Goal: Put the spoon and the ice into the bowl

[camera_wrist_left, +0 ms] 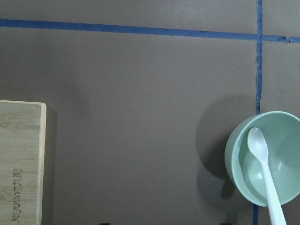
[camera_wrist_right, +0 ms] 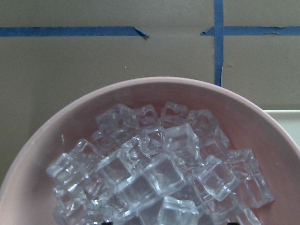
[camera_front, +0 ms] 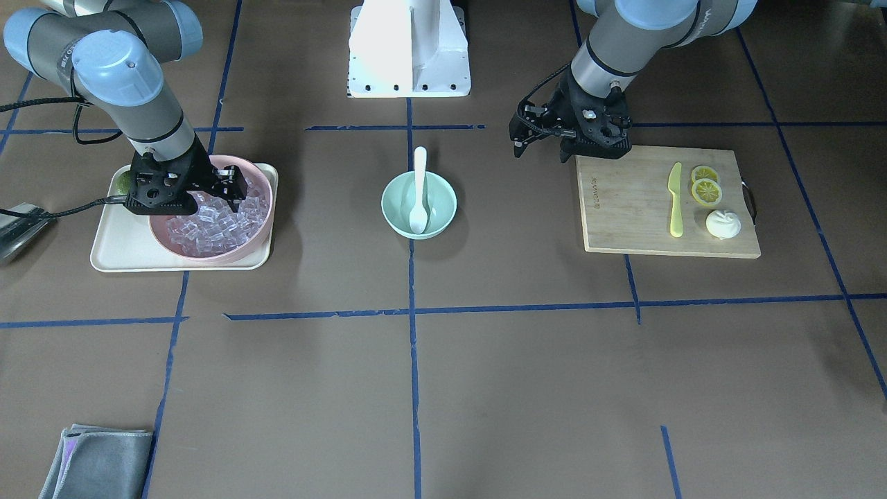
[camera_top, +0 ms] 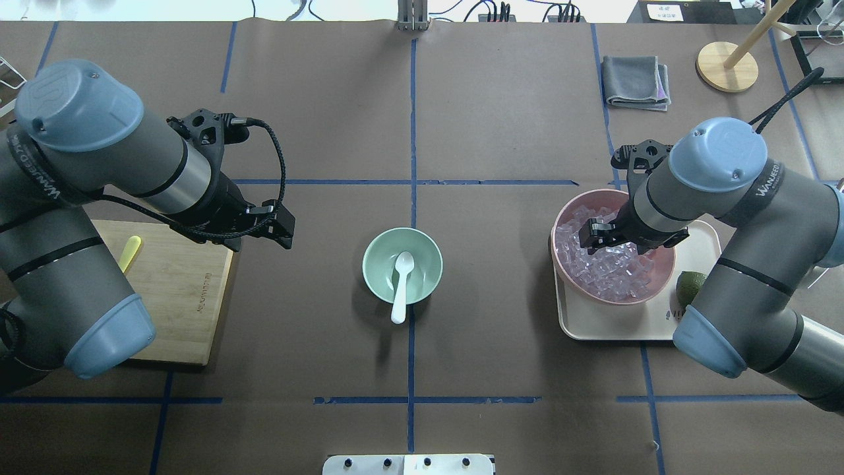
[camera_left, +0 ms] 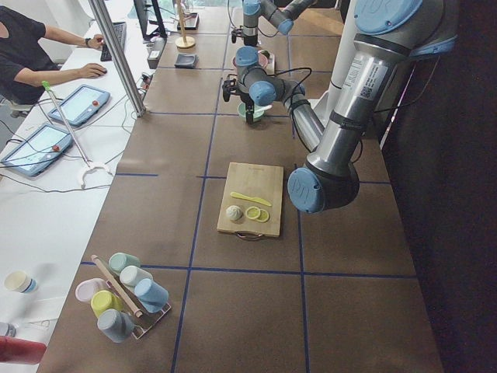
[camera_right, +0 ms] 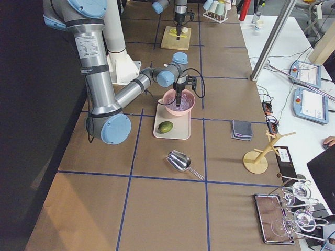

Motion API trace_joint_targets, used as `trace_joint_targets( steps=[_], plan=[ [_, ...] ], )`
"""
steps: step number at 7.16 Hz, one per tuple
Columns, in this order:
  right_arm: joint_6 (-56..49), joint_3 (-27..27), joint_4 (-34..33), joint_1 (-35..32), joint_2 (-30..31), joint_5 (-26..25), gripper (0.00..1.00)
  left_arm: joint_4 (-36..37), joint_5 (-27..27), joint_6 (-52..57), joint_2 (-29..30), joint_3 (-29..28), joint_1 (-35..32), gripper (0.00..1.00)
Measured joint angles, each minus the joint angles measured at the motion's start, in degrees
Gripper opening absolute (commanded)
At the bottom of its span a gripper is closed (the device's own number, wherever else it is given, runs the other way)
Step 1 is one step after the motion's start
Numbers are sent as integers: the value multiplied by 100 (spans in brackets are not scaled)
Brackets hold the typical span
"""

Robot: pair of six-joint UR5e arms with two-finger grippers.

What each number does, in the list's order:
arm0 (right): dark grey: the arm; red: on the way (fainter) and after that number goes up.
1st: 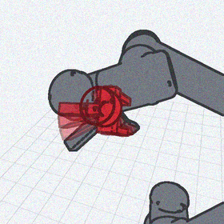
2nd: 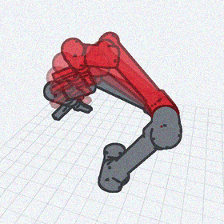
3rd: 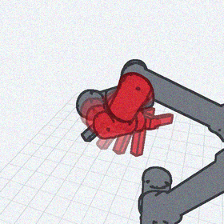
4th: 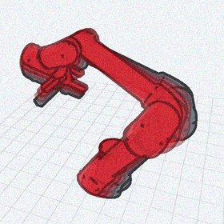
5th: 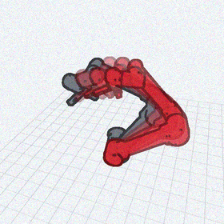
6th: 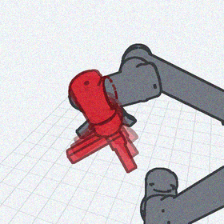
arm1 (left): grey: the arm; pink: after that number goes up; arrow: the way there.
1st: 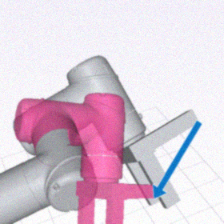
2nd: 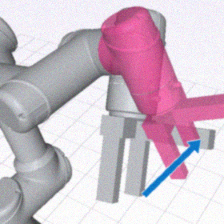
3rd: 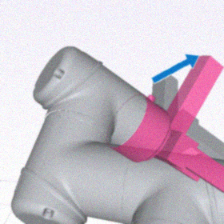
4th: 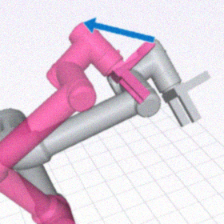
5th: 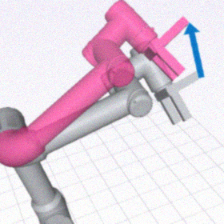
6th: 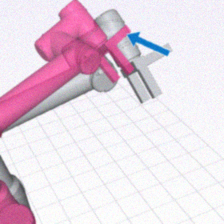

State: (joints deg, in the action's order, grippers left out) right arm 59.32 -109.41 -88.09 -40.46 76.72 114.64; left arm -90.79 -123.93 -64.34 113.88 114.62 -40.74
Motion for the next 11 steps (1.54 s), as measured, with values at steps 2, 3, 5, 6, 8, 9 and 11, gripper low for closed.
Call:
trace_joint_targets(
  steps=[2,3,5,6,8,9,11],
  plan=[
    [0,35,-8,-4,1,28,18,0,0,0,0,6,0,83],
    [0,39,-12,-6,-9,31,1,-2,2,0,-3,10,-4,84],
    [-17,42,-7,-35,-22,34,0,-4,8,0,-16,18,-16,84],
    [-51,42,-2,-91,-24,51,0,-9,7,0,-32,21,-19,84],
    [-87,-46,14,-187,-62,148,0,-16,7,0,-47,25,-24,84],
    [-68,-148,10,-206,-190,214,0,-17,8,0,-49,28,-27,84],
    [507,-226,8,-13,-798,301,2,-20,9,0,-50,32,-33,84]
  ],
)
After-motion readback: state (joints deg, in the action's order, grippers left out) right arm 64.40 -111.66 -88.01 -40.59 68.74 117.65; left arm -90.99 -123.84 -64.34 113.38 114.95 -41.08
